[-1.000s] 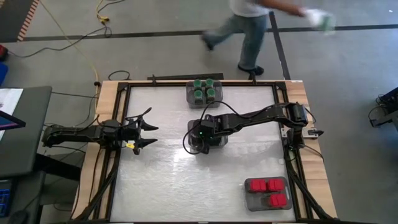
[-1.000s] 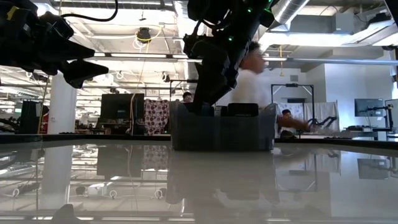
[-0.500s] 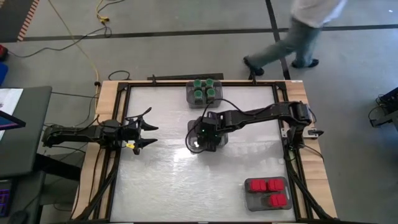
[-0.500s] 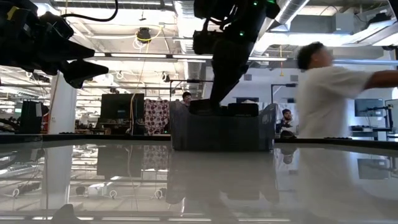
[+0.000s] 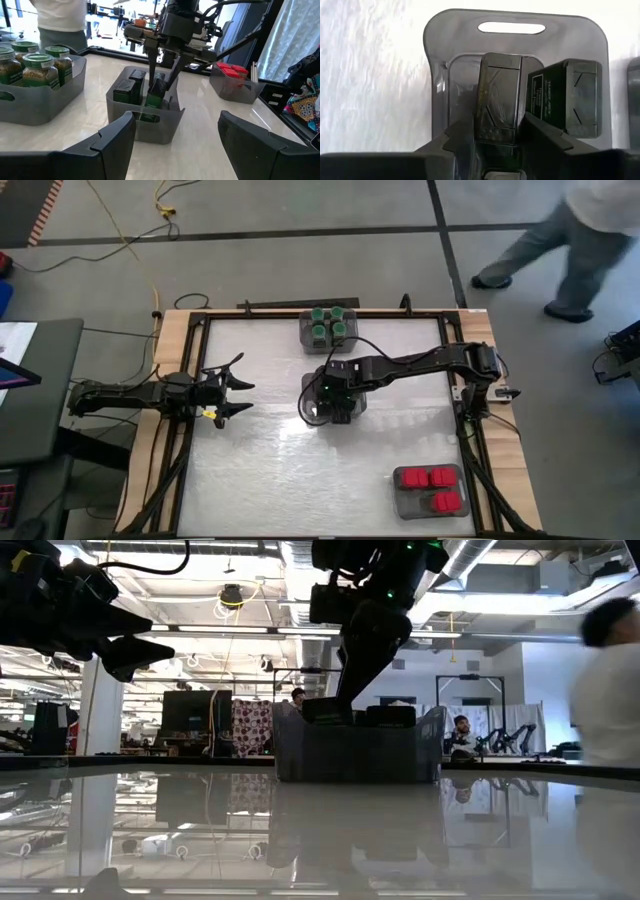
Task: Sort spices by type
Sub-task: Adjust the black seasoning can in the middle left black bin, then return to Home Position
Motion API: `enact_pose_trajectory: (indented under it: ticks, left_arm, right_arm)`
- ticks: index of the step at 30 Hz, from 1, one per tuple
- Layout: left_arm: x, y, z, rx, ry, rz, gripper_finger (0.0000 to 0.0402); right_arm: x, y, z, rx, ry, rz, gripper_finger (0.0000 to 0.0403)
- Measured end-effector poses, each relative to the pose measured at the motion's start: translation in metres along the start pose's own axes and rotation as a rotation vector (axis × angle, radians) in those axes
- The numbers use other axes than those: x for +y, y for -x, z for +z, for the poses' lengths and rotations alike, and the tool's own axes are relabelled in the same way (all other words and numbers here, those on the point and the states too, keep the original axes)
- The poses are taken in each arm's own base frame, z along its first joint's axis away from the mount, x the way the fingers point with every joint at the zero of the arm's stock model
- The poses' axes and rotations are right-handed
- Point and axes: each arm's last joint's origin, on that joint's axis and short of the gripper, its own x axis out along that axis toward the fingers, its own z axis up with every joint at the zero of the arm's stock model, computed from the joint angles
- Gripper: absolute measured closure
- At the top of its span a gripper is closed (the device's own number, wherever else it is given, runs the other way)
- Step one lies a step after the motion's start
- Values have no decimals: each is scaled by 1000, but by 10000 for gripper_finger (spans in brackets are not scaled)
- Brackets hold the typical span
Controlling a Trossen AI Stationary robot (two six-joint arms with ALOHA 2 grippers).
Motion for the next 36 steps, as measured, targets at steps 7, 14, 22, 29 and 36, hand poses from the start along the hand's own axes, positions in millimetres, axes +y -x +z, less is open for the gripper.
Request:
enact_pose_trajectory:
  ticks: [7, 14, 22, 29, 36]
  left_arm:
    - [0, 0, 0, 0, 0, 0, 131]
    - [0, 0, 0, 0, 0, 0, 131]
    - [0, 0, 0, 0, 0, 0, 131]
    - [0, 0, 0, 0, 0, 0, 131]
    - [0, 0, 0, 0, 0, 0, 131]
  right_arm:
    - [0, 0, 1, -9, 24, 5, 222]
    - [1, 0, 0, -5, 25, 23, 220]
    - [-1, 0, 0, -4, 20, 21, 216]
    - [-1, 0, 0, -3, 20, 21, 211]
    - [-1, 0, 0, -3, 19, 20, 181]
